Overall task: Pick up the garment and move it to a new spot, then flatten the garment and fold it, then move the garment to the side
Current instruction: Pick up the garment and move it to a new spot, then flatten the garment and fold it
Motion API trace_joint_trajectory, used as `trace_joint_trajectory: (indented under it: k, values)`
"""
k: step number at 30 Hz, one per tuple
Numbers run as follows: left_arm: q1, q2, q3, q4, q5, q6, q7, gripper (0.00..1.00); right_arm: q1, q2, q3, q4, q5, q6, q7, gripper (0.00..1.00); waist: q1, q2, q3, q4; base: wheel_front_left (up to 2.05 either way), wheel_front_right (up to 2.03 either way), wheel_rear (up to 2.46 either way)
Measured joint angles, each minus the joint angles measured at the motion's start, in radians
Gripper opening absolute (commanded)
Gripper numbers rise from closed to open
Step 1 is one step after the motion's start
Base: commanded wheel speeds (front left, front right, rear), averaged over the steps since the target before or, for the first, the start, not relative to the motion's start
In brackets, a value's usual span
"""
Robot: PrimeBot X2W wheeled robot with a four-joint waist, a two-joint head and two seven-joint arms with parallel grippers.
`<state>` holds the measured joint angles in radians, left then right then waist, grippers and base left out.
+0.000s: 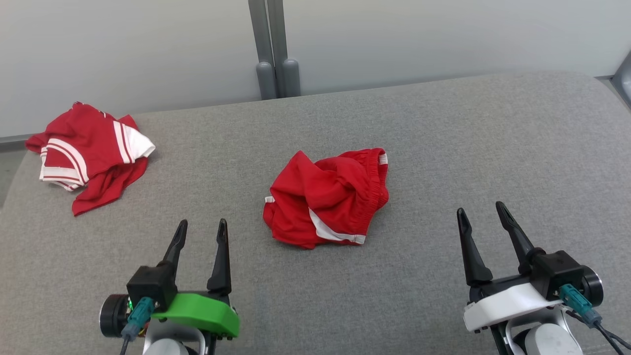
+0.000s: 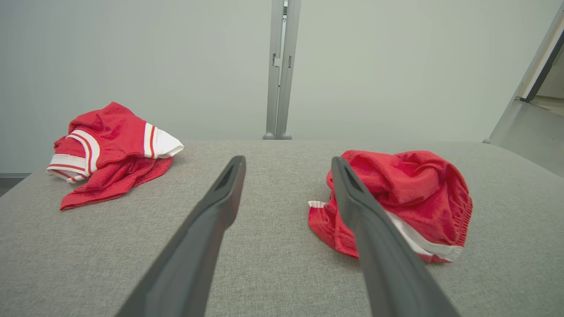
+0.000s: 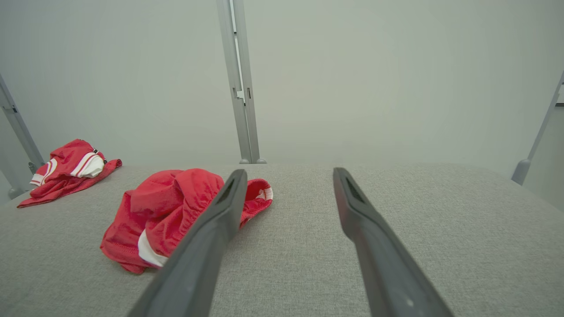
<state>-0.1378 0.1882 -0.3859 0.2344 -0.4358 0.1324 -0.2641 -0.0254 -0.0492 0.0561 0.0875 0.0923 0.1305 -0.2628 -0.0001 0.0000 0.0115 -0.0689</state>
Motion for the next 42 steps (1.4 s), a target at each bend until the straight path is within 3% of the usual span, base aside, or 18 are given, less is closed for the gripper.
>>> trace_joint_trajectory:
  k: [5,15,32,42]
  values:
    - [0.096,-0.038,0.085,-0.05,0.049,-0.002,0.0,1.0,0.011,0.0,0.002,0.006,0.003,0.0,0.0,1.0,0.0001,0.0,-0.003,0.002,0.0,0.0,0.0]
    - [0.142,-0.103,0.184,-0.065,0.115,-0.053,0.0,1.0,0.017,0.0,0.007,0.027,0.017,0.0,0.0,1.0,0.0,0.0,-0.01,0.004,0.0,0.0,0.0]
    - [0.147,-0.133,0.24,-0.022,0.172,-0.094,0.0,1.0,0.015,0.0,0.006,0.035,0.021,0.0,0.0,1.0,0.0,0.0,-0.01,0.008,0.0,0.0,0.0]
    - [0.143,-0.137,0.226,-0.024,0.184,-0.107,0.0,1.0,-0.005,0.0,0.03,0.093,0.018,0.0,0.0,1.0,0.0,0.0,0.002,0.054,0.0,0.0,0.0]
